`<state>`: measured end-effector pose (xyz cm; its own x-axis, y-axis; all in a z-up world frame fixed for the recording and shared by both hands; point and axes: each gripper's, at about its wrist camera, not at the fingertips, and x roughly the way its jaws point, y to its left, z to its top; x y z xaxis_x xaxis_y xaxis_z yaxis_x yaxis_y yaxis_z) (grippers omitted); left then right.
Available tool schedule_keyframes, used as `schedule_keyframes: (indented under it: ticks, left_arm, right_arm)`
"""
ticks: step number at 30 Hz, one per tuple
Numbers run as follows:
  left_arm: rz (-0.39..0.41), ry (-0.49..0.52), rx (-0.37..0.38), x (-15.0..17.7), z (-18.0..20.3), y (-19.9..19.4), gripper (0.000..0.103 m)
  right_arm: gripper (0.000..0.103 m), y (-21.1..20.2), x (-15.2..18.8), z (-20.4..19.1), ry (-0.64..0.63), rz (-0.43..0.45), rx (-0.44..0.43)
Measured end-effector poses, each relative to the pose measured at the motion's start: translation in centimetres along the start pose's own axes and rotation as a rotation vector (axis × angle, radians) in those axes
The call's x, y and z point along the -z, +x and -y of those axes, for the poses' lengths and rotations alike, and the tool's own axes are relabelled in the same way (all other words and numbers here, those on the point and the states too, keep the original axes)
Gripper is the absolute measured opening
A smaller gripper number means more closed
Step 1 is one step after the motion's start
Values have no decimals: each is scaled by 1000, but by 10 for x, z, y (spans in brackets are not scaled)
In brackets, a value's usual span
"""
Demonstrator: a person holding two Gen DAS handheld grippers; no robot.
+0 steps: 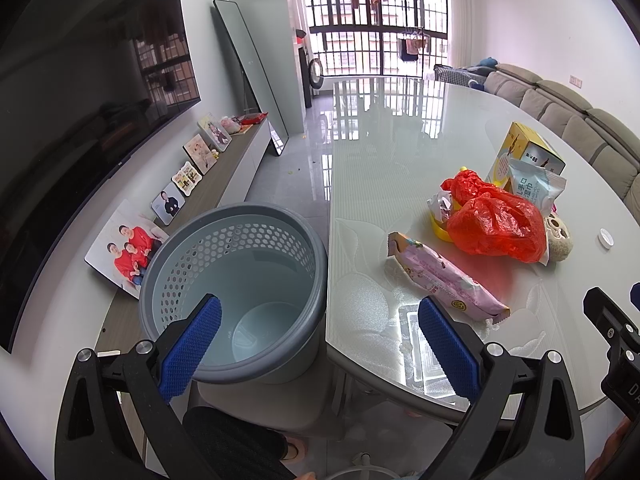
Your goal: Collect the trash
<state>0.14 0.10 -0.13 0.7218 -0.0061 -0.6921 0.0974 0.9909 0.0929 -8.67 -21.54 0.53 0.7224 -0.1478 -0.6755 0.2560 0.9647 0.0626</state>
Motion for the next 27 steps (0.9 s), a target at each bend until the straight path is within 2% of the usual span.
schedule_keyframes:
  ticks: [27]
  left_arm:
    - [-1, -1, 1, 1, -1, -1, 97]
  right_arm:
    - [95, 2, 1, 1, 5, -4, -11]
